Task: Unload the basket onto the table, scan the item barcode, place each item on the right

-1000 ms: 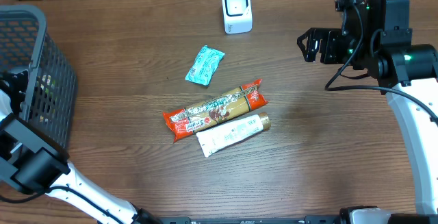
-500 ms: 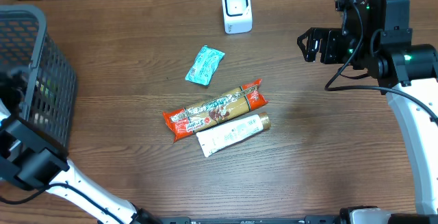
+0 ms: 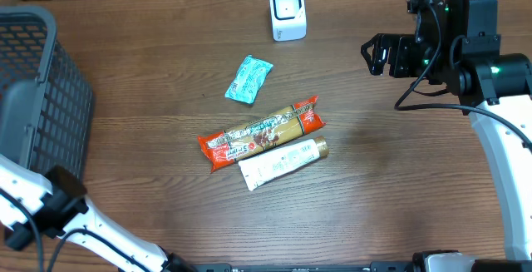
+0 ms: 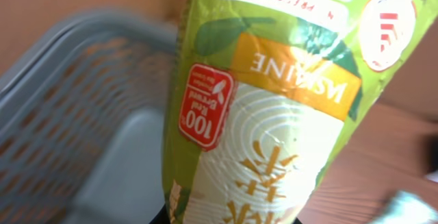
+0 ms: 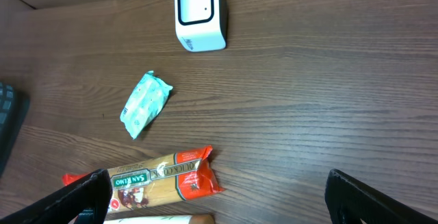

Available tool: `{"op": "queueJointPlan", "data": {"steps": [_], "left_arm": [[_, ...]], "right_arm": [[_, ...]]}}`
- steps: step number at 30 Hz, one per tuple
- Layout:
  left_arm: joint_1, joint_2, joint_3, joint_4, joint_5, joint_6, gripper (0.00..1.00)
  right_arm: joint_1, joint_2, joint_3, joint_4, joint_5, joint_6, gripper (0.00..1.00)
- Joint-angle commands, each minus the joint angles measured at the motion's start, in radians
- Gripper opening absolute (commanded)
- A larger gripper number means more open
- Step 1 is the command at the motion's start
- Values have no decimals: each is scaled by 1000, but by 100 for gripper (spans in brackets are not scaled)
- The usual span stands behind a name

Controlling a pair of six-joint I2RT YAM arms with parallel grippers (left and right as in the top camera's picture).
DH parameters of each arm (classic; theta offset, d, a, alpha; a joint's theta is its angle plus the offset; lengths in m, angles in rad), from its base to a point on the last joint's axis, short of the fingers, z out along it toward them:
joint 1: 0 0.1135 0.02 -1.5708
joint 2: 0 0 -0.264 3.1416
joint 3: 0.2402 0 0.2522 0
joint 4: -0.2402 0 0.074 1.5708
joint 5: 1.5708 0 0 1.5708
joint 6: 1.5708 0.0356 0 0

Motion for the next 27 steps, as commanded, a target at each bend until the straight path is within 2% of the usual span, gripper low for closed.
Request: {"op": "queueJointPlan", "data": {"steps": [1, 5, 9, 12, 19, 24, 27], "left_arm": [[-65, -61, 38, -37, 262, -12, 4], [-153, -60, -8, -37, 374, -16, 4], [-307, -60, -122, -38, 440, -16, 4], [-457, -60, -254, -38, 446, 7, 4], [-799, -55, -663, -26, 464, 173, 4], [-986, -52, -930, 156, 562, 187, 4], [-1078, -51, -1067, 357, 603, 63, 4]], "right_arm": [[4, -3, 20, 0, -5, 4, 100], [4, -3, 20, -6, -5, 4, 100], [4, -3, 20, -24, -5, 3, 100], [4, -3, 20, -29, -5, 3, 100], [-46, -4, 20, -32, -5, 4, 100], [-142, -9, 21, -39, -36, 4, 100], [-208, -11, 21, -40, -103, 4, 100]]}}
